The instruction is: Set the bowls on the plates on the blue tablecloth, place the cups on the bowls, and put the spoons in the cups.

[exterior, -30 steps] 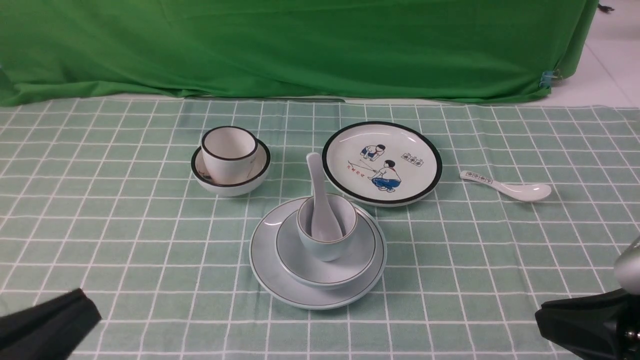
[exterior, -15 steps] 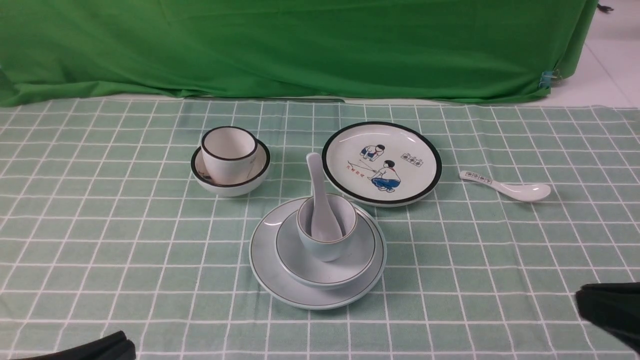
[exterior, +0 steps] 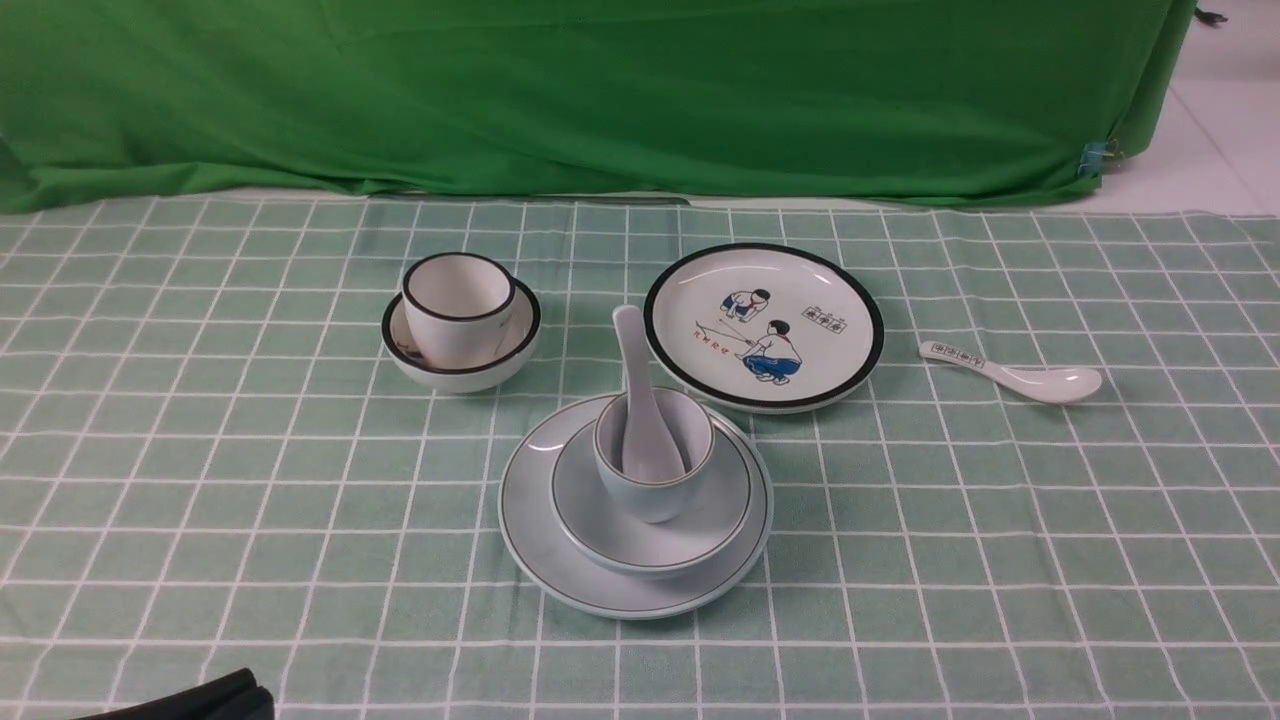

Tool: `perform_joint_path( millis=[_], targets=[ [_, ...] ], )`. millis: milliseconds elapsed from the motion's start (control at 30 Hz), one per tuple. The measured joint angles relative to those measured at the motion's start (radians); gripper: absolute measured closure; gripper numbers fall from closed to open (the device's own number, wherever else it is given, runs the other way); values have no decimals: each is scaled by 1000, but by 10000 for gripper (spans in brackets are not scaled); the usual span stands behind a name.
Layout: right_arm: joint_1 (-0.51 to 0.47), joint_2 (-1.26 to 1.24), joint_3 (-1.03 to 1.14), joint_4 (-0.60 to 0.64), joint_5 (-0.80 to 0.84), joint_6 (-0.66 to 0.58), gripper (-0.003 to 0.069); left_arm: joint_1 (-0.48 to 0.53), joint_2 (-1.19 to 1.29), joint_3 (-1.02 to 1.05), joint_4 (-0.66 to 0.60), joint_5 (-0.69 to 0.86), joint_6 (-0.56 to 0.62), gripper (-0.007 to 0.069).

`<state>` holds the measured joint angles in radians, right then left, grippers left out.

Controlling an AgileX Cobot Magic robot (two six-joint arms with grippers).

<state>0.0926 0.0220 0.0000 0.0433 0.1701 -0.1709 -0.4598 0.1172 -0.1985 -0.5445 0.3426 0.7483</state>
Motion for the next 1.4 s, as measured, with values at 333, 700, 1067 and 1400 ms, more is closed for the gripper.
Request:
perform_joint_path(
  millis=[333,700,1067,1400],
  targets=[
    [-9,-21,5,-1,63,3,643,0,0,4,24,6,0,615],
    [-9,-21,5,-1,65,4,628,0,-1,4,26,6,0,615],
    [-9,-21,5,-1,65,23,603,0,-1,4,26,6,0,615],
    [-9,-21,5,-1,65,23,578,82,-13,11,288,-91,-268,615]
  ],
)
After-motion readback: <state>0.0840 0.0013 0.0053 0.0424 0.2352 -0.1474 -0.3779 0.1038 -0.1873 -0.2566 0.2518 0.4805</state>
